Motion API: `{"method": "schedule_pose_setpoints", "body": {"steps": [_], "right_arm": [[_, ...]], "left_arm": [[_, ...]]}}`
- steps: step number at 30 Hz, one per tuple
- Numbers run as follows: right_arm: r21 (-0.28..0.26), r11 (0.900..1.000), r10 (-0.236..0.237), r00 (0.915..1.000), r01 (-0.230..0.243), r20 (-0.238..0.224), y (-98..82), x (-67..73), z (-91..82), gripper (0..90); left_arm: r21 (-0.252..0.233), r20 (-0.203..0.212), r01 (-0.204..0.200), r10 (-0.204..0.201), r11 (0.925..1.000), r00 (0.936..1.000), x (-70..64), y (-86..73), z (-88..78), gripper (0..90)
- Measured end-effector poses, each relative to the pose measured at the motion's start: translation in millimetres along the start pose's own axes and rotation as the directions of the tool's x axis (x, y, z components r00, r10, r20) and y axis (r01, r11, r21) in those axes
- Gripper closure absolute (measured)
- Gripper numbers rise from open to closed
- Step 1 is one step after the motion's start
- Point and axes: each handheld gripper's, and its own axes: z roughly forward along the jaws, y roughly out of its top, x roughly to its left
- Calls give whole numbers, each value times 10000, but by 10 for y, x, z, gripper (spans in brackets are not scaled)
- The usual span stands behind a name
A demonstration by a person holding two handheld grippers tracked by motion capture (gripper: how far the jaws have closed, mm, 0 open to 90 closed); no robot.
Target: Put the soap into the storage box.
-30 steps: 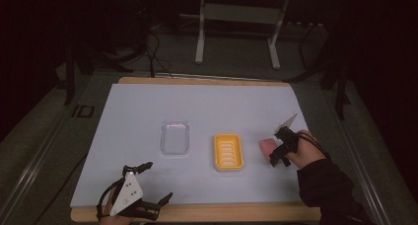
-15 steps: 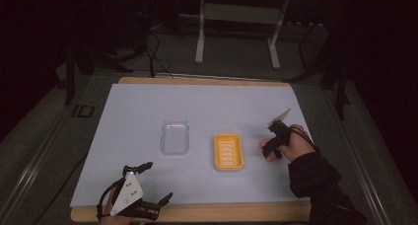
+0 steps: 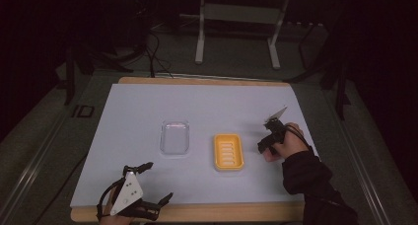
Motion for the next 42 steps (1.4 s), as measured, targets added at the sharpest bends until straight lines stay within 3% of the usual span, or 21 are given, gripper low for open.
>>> {"method": "schedule_pose_setpoints", "body": {"steps": [9, 12, 15, 17, 18, 27, 35, 42], "right_arm": [[-35, 10000, 45, 10000, -45, 21, 38, 34, 95, 116], [-110, 9999, 117, 9996, -120, -256, 51, 47, 115, 134], [-153, 9999, -29, 9998, 32, 194, 61, 68, 124, 149], [-135, 9999, -48, 9998, 50, 182, 63, 70, 130, 153], [78, 9999, -81, 9996, 79, 280, 62, 74, 152, 191], [295, 9995, 89, 9998, -95, 186, 51, 37, 111, 345], [455, 9989, 103, 9996, -114, 248, 45, 37, 95, 374], [611, 9967, 505, 9975, -536, 500, 31, 3, 33, 376]], "left_arm": [[1, 17, 4, -4, 10000, 10000, 2, -1, -1, 4], [1, 24, 3, -3, 10000, 10000, 2, -1, 0, 4], [1, 33, 6, -6, 10000, 10000, 2, -2, 0, 4], [-6, 35, 10, -10, 10000, 10000, 2, -2, 0, 4], [-11, 35, 10, -10, 10000, 10000, 2, -2, -1, 4], [34, 22, -20, 20, 10000, 10000, 2, -3, 3, 4], [57, -7, -46, 46, 10000, 10000, 1, -3, 6, 4], [51, -15, -43, 44, 10000, 10000, 3, -3, 5, 4]]}}
